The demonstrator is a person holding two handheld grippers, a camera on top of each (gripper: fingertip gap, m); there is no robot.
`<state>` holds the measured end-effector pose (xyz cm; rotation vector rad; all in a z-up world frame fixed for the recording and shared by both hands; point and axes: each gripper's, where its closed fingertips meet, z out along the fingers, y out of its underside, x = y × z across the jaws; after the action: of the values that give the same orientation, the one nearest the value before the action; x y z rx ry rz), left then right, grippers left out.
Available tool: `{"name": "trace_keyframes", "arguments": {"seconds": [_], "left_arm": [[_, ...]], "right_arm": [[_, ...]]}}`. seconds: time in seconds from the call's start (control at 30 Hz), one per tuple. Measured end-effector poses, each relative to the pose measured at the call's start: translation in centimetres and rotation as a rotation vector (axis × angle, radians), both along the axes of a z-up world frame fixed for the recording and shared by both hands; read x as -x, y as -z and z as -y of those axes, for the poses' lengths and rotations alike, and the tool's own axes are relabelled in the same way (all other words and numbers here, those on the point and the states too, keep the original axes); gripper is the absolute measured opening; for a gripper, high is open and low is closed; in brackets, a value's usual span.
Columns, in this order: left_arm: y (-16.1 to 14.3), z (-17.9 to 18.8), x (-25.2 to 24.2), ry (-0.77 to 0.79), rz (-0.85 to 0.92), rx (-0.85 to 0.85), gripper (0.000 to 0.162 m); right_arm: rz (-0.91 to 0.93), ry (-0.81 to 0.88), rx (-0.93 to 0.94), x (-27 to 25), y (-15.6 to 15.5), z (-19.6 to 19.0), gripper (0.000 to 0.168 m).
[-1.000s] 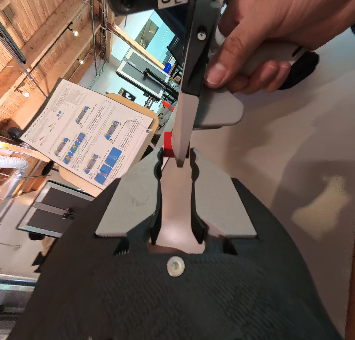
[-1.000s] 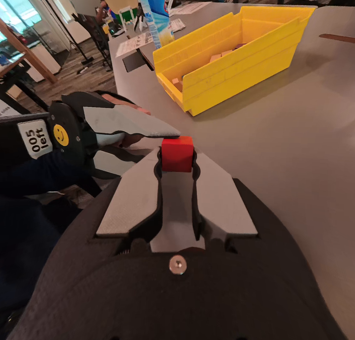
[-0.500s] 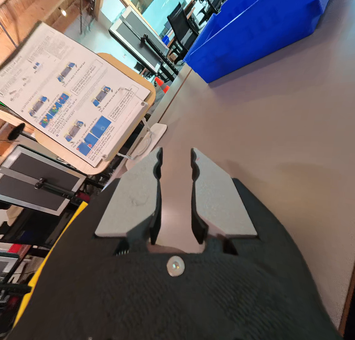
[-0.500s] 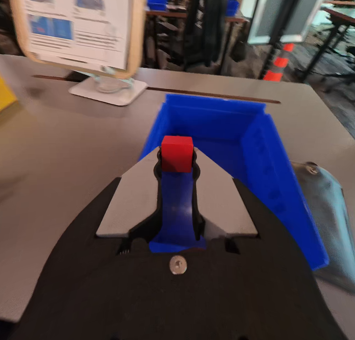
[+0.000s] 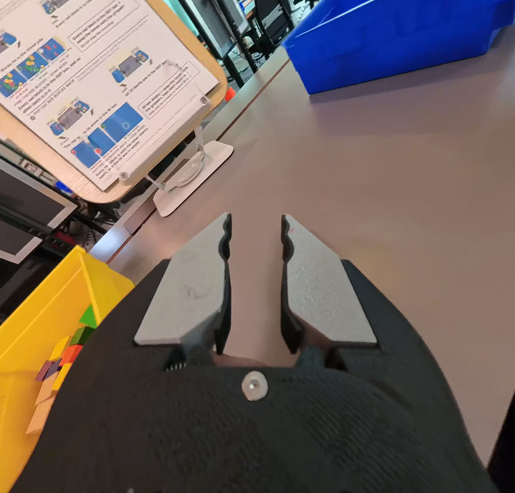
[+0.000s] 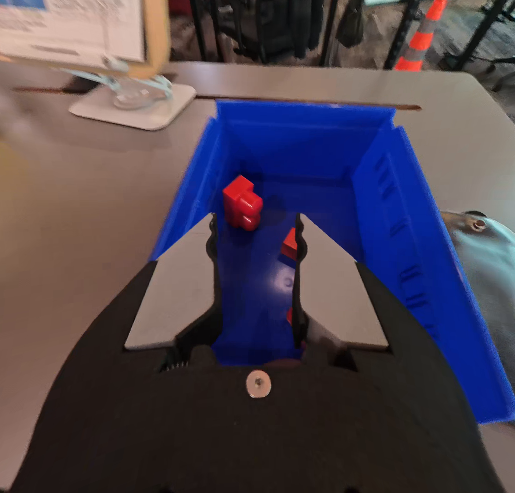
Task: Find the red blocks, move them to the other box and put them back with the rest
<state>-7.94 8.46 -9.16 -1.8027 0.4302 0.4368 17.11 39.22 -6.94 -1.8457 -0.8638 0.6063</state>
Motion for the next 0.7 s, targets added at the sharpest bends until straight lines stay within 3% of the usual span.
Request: {"name": "trace_keyframes", "arguments": {"seconds": [0.2,0.33,0.43,0.57,0.7], "left_arm": [[-3.2,2.5,4.3,-0.102,0.108,-0.064,0.036],[-4.5,4.5,8.6,-0.214,0.174,-0.102,0.036],[-5.0,5.9,11.6,-0.288,0.22,-0.136,0.036],[-4.5,7.2,14.6,-0.368,0.253,-0.143,0.036],[-3.7,7.8,16.8,-0.415,0.29,-0.144,0.036]], "right_arm": [[-0.301,-0.314,0.022,3.5,-6.8,7.8,0.051],[-0.374,-0.567,0.065,7.3,-8.4,14.3,0.052],[-0.304,-0.695,0.074,11.4,-6.6,18.3,0.055],[-0.179,-0.801,0.109,17.1,-1.4,22.2,0.059],[-0.022,-0.785,0.024,21.0,4.7,22.8,0.061]]}}
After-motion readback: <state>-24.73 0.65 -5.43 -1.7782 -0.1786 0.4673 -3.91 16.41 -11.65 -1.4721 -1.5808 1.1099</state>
